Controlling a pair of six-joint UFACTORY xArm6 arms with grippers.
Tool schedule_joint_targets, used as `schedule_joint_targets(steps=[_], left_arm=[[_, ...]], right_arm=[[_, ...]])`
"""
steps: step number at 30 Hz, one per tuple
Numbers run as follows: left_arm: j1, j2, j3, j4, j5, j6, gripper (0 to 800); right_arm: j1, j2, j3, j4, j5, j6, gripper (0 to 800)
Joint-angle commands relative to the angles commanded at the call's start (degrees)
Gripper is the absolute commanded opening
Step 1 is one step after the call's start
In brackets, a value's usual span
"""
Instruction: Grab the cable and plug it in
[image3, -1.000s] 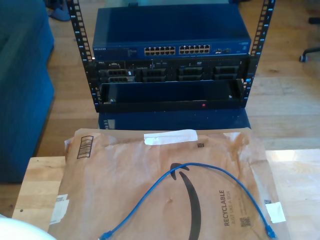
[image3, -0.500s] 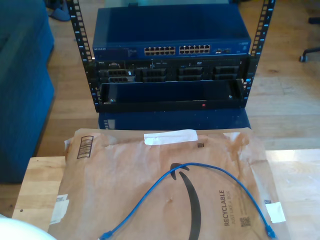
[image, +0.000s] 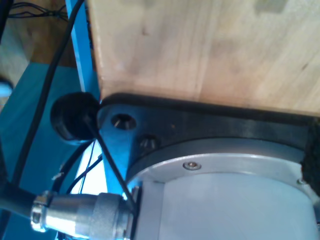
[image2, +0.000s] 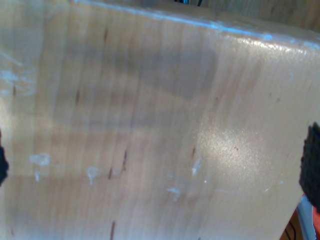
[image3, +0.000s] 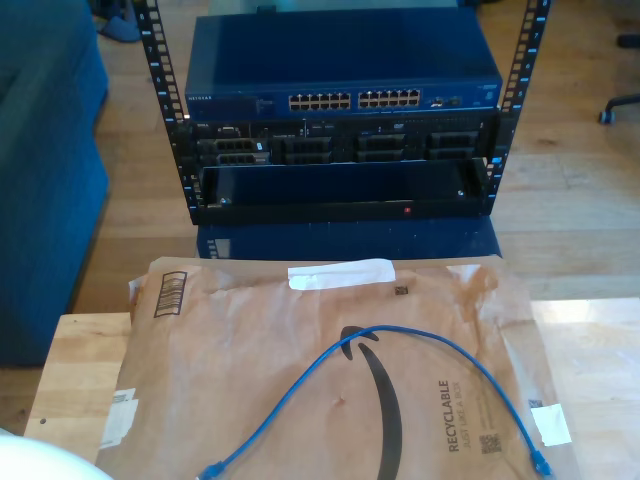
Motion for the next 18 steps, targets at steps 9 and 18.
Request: schedule_joint_targets(steps=[9,18], left_arm=[[0.0,0.0,0.0,0.0,0.0,0.0,800],[0.0,0.0,0.0,0.0,0.0,0.0,800]], right_arm=[[0.0,0.0,0.0,0.0,0.0,0.0,800],[0.0,-0.1,0.0,-0.2,0.0,0.0,800]])
